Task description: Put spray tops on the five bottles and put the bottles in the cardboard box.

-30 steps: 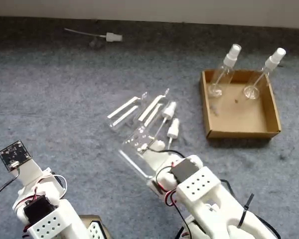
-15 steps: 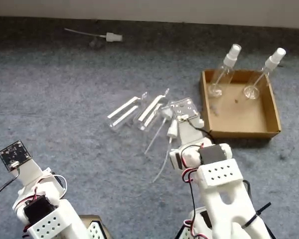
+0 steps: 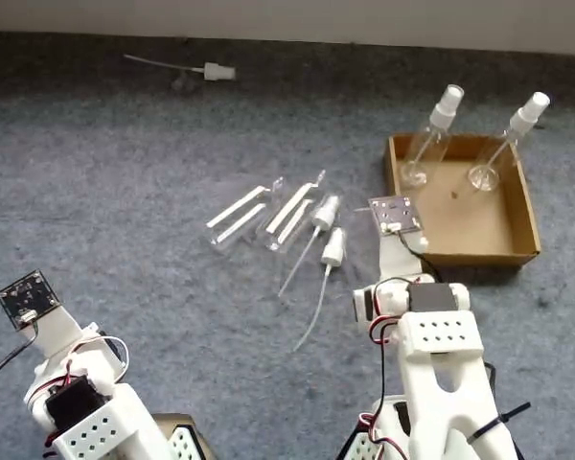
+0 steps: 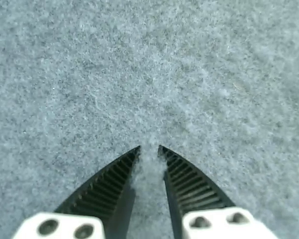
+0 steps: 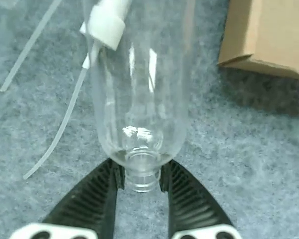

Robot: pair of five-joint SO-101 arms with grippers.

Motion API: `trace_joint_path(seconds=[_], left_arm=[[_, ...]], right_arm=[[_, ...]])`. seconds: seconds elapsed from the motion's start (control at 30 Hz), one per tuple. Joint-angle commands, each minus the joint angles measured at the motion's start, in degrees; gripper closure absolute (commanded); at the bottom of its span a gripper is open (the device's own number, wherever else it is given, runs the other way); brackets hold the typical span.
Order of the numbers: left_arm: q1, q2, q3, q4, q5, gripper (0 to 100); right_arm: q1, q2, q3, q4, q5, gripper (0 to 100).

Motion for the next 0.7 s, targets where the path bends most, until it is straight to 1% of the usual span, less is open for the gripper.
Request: trace_joint_path(seconds=[0.0,0.1,0.27,0.33,0.5,0.57,0.67], left_arm=[[-0.66,0.22,1.19,0.35,0.62,99],[-0.57,0.22,1.19,0.35,0.62,99],[-0.57,0.22,1.19,0.35,0.62,99],[-0.57,0.22,1.19,0.35,0.62,99],[-0.57,0.22,1.19,0.35,0.62,99],[-0.57,0.22,1.19,0.35,0.62,99],[-0.57,0.22,1.19,0.35,0.62,99]], right_arm=[[0.75,-0.66,3.12,-6.90,-0.26,99.3],[0.66,-0.84,6.29,-7.25,-0.44,99.3],[-3.74,-0.84,7.78,-7.08,-0.18,97.8],[-4.88,-1.01,7.78,-7.08,-0.18,92.9],[-5.41,-1.19,8.04,-7.08,-0.44,74.8],[-5.41,-1.19,8.04,-6.99,-0.44,72.2],[-5.49,-1.27,8.04,-6.90,-0.44,72.1]])
